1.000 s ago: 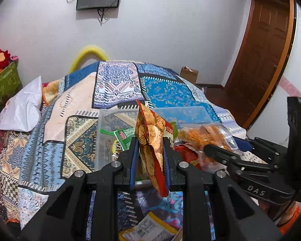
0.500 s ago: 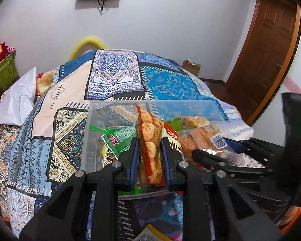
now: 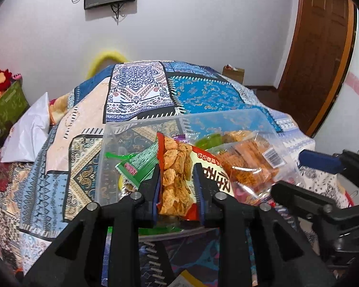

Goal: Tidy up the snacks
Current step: 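Lower the red chip bag into the box with the left tool while the right drops the orange-snack bag in, then grasp the yellow-white chip packet with the left tool while the right grasps the brown biscuit roll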

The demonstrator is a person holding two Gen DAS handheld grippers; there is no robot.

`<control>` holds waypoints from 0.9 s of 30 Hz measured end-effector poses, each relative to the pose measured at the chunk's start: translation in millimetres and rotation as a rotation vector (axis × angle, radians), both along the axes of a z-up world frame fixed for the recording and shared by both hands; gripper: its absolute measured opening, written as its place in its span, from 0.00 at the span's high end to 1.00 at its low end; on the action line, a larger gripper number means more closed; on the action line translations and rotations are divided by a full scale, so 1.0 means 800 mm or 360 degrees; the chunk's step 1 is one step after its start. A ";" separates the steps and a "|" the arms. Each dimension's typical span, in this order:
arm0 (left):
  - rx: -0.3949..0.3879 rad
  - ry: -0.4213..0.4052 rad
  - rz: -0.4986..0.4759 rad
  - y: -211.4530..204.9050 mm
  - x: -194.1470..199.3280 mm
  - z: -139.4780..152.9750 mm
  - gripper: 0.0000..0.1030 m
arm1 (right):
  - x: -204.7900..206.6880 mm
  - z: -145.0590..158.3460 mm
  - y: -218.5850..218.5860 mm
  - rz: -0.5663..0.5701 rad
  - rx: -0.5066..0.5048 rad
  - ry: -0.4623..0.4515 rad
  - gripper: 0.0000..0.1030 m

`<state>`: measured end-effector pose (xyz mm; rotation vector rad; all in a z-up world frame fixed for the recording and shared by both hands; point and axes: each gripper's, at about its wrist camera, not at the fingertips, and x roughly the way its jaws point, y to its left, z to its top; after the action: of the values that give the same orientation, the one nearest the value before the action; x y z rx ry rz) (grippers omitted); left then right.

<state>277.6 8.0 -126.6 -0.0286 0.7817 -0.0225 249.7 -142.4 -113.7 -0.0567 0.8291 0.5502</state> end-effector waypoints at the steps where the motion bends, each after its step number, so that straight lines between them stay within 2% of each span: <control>1: 0.0008 0.0012 -0.0003 0.001 -0.002 0.001 0.67 | -0.002 0.000 -0.001 -0.0004 -0.0004 -0.0001 0.35; 6: -0.0005 0.0017 0.0008 0.011 -0.026 0.016 0.47 | -0.011 0.001 -0.008 -0.0021 0.0008 0.0008 0.35; 8: -0.0029 0.0011 0.0004 0.016 -0.039 0.024 0.46 | -0.015 0.002 -0.010 -0.0025 0.0011 0.0013 0.35; 16: 0.0006 0.0013 -0.0023 0.028 -0.105 0.038 0.42 | -0.050 0.001 -0.012 -0.0015 0.0014 0.0035 0.35; 23: 0.0037 0.0084 -0.0016 0.035 -0.161 0.011 0.42 | -0.087 -0.014 -0.003 0.0023 0.0005 0.0089 0.35; 27: 0.0001 0.0161 -0.0018 0.041 -0.184 -0.015 0.42 | -0.106 -0.035 0.011 0.0058 -0.0026 0.0162 0.35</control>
<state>130.1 40.7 -138.4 -0.0250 0.8828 -0.0317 164.9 -133.4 -141.9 -0.0589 0.9333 0.5844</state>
